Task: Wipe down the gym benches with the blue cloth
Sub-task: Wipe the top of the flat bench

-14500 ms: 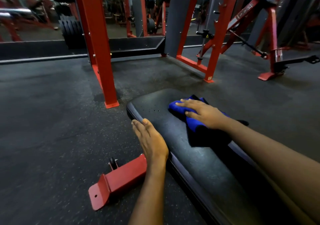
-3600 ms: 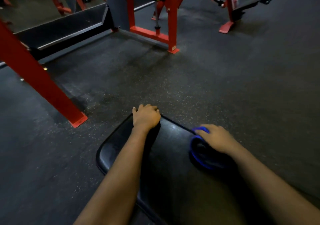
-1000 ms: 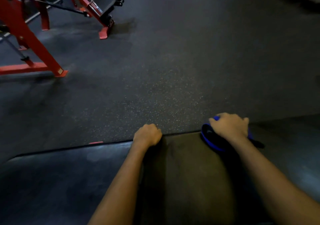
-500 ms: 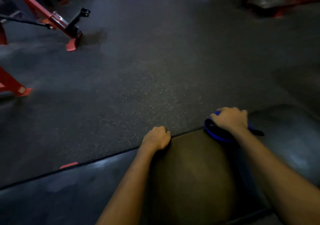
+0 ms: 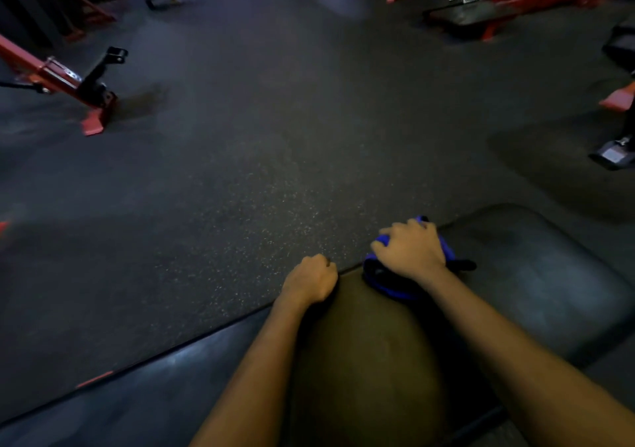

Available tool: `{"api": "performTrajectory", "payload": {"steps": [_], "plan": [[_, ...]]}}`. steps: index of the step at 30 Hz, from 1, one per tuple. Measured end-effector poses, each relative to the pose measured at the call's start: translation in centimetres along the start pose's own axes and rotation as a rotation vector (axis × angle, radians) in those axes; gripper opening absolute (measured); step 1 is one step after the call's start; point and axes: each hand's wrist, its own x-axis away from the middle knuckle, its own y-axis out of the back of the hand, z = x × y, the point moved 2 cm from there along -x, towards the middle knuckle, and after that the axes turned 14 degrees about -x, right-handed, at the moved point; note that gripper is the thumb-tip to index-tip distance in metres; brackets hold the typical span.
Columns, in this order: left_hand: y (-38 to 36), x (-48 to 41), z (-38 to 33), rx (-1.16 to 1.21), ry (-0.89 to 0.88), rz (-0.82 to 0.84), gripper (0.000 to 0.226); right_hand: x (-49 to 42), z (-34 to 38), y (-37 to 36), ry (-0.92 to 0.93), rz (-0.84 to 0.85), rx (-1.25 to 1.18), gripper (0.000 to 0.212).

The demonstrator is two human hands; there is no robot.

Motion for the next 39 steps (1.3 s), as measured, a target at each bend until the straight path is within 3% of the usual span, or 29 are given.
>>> {"api": "performTrajectory", "payload": {"steps": [3,8,10,14,23,27,30,33,36,39], "plan": [[0.2,-0.8,-3.1,0.012,-0.024,0.007,0.037,0.1,-2.6,1.0,0.048,0.056,-0.097,0.036],[0.0,-1.5,-4.8,0.001,-0.039,0.009,0.036,-3.3,-7.9,3.8,-0.249,-0.010,-0.006,0.042],[-0.2,-2.2,-5.8,0.009,-0.050,0.014,0.036,-2.9,-7.1,3.2,-0.162,-0.042,0.053,0.042],[-0.3,-4.2,-9.6,-0.009,-0.097,0.022,0.038,-1.2,-8.6,3.2,-0.005,0.007,-0.112,0.032],[-1.6,-6.6,-14.8,-0.037,-0.068,0.077,0.058,-6.1,-18.9,8.2,-0.427,-0.033,-0.236,0.044],[-1.8,-6.9,-15.1,-0.052,-0.024,0.089,0.057,-4.1,-17.6,7.0,-0.229,-0.103,-0.075,0.038],[-1.7,-6.6,-15.3,-0.063,-0.030,0.089,0.050,-5.1,-18.8,7.9,-0.153,0.063,-0.187,0.035],[-1.9,-6.3,-14.9,-0.031,0.001,0.076,0.049,-6.3,-21.6,9.3,-0.286,0.175,-0.384,0.038],[-1.6,-6.4,-15.0,-0.025,0.009,0.086,0.050,-5.4,-24.4,9.6,-0.398,0.083,-0.539,0.028],[-1.3,-5.9,-15.2,-0.061,-0.024,0.097,0.048,-2.4,-26.4,9.2,-0.576,-0.024,-0.617,0.041]]}}
